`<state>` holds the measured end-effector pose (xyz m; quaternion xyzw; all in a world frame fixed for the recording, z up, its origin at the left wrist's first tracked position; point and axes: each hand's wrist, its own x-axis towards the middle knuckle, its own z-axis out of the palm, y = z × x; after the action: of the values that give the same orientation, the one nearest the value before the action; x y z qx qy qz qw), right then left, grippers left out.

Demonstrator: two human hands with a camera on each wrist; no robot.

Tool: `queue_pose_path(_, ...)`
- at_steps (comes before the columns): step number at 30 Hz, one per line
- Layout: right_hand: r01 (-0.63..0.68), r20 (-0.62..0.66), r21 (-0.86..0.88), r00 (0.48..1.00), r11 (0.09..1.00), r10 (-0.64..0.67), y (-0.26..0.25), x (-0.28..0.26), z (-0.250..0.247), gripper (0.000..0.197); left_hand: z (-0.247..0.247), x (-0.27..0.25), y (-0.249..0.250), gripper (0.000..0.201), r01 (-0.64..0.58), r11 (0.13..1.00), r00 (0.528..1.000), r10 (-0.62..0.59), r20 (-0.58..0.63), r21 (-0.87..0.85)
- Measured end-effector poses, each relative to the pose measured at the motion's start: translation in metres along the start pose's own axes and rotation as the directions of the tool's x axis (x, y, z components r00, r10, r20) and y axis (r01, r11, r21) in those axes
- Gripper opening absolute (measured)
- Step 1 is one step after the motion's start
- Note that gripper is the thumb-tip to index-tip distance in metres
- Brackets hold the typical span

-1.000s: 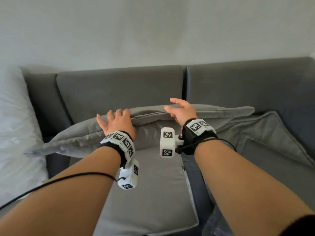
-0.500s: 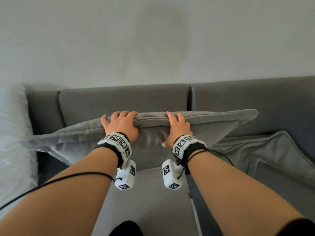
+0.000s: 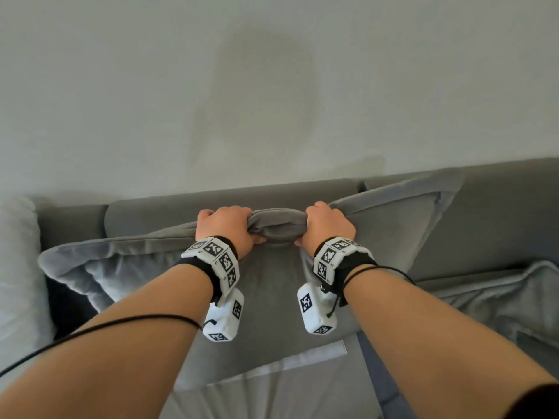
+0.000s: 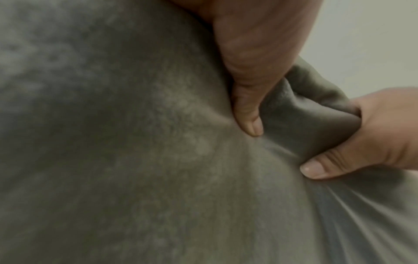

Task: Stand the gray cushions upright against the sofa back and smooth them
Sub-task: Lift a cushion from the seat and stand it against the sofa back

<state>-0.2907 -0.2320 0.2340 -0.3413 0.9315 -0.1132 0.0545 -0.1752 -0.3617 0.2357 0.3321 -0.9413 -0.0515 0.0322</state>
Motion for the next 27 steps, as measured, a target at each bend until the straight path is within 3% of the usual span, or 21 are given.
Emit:
queue_pose_path(6, 0.021, 0.099, -0.015, 0.995, 1.000, -0.019, -0.039, 0.061, -0.030, 0.038, -0.036, 0.065, -0.035, 0.031, 0.034, 0.999, 0.997, -0.035, 0.067, 0.013)
queue_pose_path(9, 0.041, 0.189, -0.050, 0.981, 0.998, -0.031, -0.048, 0.087, -0.015, 0.041, -0.022, 0.092, -0.052, 0.032, 0.063, 0.998, 0.985, -0.063, 0.162, 0.009)
queue_pose_path(12, 0.067, 0.102, -0.042, 0.993, 0.997, -0.062, -0.053, 0.106, 0.024, 0.058, 0.010, 0.110, -0.066, 0.033, 0.108, 0.994, 0.990, -0.109, 0.088, 0.006)
queue_pose_path(14, 0.079, 0.056, -0.036, 0.995, 0.996, -0.077, -0.051, 0.114, 0.042, 0.073, 0.027, 0.119, -0.072, 0.045, 0.122, 0.992, 0.992, -0.122, 0.013, 0.015)
queue_pose_path(18, 0.079, 0.121, -0.025, 0.990, 0.997, -0.075, -0.042, 0.137, 0.061, 0.110, 0.053, 0.144, -0.077, 0.064, 0.121, 0.993, 0.988, -0.121, -0.093, -0.008)
queue_pose_path(23, 0.058, 0.071, -0.181, 0.996, 0.982, -0.046, -0.047, 0.158, 0.089, 0.140, 0.062, 0.167, -0.088, 0.121, 0.102, 0.994, 0.994, -0.103, 0.033, 0.030)
queue_pose_path(27, 0.023, 0.016, -0.195, 1.000, 0.981, -0.020, -0.053, 0.173, 0.096, 0.143, 0.068, 0.184, -0.090, 0.128, 0.125, 0.992, 0.992, -0.126, 0.020, 0.031)
